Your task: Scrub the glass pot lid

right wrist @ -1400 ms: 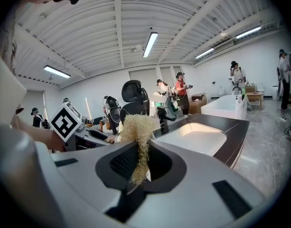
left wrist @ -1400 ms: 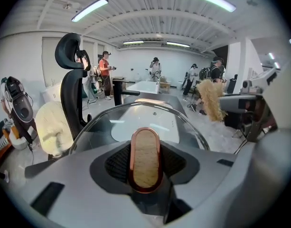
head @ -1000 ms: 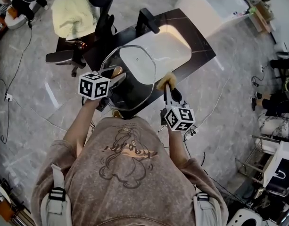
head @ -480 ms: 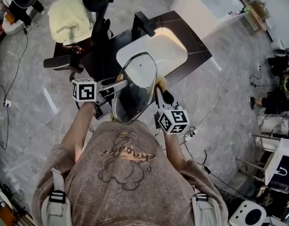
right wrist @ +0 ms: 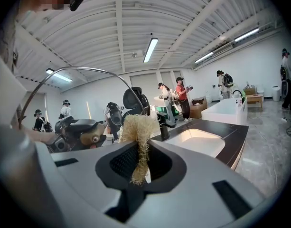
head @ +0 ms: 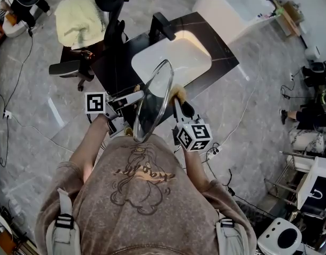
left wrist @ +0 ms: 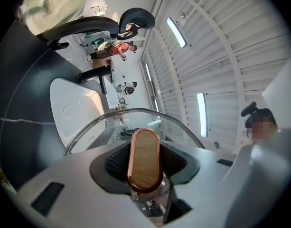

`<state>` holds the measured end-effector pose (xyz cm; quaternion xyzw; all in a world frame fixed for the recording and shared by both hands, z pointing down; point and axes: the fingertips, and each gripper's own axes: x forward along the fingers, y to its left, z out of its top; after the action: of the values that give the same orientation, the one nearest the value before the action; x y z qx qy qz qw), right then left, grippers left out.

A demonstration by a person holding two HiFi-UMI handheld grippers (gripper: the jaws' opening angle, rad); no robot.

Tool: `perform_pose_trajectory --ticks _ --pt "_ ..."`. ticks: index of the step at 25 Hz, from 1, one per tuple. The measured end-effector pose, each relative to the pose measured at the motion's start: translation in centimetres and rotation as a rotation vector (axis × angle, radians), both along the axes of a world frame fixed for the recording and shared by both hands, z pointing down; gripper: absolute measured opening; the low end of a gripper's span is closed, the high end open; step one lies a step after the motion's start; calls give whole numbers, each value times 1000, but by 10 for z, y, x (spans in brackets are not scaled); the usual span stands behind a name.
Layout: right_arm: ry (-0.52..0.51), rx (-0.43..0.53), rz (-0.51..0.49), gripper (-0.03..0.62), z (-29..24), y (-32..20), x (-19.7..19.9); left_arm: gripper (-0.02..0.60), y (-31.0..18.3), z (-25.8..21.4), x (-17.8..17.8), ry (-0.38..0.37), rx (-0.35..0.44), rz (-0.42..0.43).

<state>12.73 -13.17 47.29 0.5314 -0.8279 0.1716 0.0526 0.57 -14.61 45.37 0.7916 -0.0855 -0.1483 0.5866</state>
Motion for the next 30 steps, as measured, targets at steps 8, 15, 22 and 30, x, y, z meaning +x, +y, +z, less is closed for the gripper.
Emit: perform_pose_trajectory --ticks 8,15,22,30 --pt "7 24 -30 41 -10 -2 -11 179 3 5 -9 -11 -19 28" --pt "2 111 -120 41 -45 -18 -41 179 19 3 -4 -5 -10 74" --pt "-14 130 -134 41 -59 -30 -56 179 27 -3 1 14 15 123" --pt "-15 138 -139 43 -59 -36 -54 178 31 -8 5 43 11 157"
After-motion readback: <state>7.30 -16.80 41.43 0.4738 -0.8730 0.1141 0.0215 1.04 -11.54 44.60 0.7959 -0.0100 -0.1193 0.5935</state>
